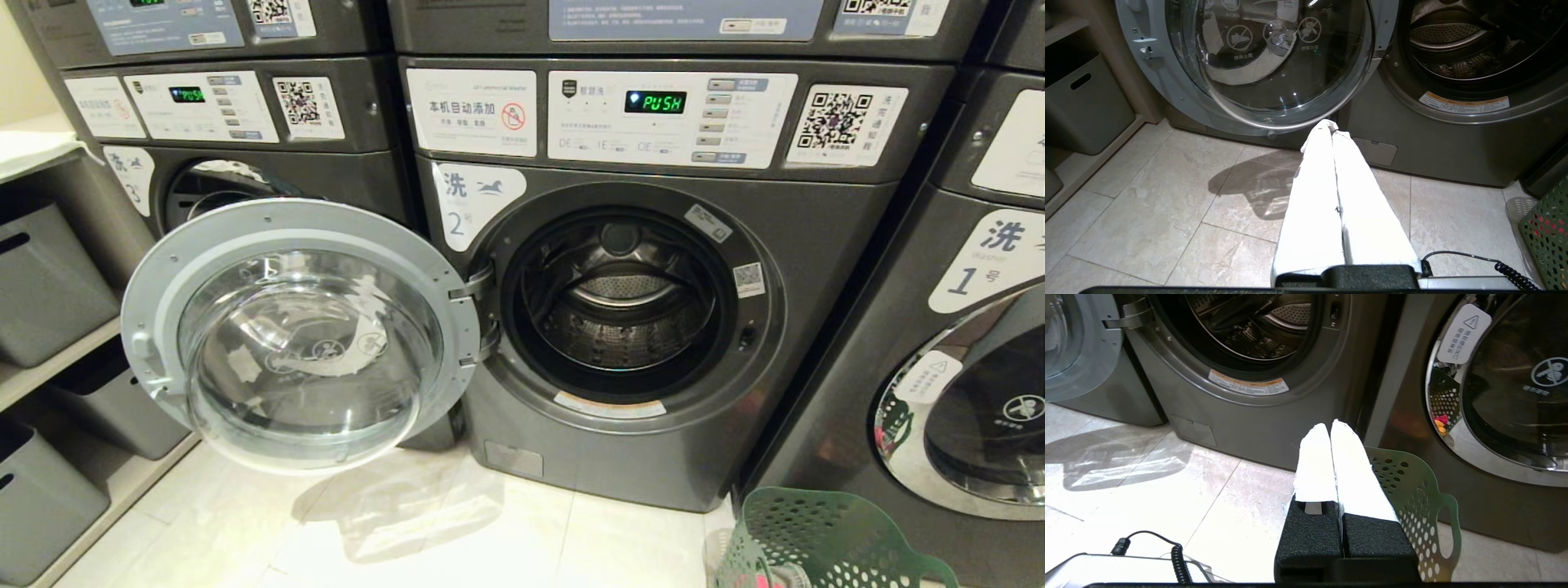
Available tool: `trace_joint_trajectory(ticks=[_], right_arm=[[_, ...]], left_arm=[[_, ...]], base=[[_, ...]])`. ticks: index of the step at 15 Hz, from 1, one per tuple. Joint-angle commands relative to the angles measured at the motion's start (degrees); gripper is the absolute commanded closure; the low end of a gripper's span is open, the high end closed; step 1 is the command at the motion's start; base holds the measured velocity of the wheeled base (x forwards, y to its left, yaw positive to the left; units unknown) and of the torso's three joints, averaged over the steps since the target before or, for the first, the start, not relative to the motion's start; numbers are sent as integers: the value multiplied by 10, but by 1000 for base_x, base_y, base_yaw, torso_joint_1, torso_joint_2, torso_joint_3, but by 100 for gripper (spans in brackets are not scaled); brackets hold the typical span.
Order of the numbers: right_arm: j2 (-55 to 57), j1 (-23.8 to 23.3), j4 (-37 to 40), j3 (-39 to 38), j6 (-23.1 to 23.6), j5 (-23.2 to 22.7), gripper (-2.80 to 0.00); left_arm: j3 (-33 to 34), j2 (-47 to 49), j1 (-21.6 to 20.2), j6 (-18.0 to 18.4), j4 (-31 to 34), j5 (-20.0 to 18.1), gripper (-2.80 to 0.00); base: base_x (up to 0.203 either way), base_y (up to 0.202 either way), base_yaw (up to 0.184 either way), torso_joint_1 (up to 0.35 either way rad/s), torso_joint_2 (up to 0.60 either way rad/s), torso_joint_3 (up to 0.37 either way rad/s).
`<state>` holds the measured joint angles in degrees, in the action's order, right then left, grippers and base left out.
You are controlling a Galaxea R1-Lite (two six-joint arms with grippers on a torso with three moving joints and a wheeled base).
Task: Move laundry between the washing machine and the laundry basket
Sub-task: Close the washing machine door with the left hand
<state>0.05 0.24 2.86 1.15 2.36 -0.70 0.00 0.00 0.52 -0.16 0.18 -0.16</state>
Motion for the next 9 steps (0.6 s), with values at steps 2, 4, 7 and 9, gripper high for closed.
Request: trace_joint_trajectory(ticks=[2, 4, 7, 9], right_arm=[[0, 1, 0, 1, -2, 0, 0], [0, 0, 0, 1, 4, -1, 0], [0, 0, 1, 1, 3, 0, 0], [0, 0, 0, 1, 0, 0, 0]], left_arm=[[0, 0, 0, 0, 0, 0, 0], [0, 0, 0, 0, 0, 0, 0], [-19, 0, 0, 9, -7, -1, 0], [-110, 8, 0, 30, 6, -3, 0]], base=[[0, 0, 0, 0, 0, 0], [0, 0, 0, 0, 0, 0], [0, 0, 0, 0, 0, 0], [0, 0, 0, 0, 0, 0]])
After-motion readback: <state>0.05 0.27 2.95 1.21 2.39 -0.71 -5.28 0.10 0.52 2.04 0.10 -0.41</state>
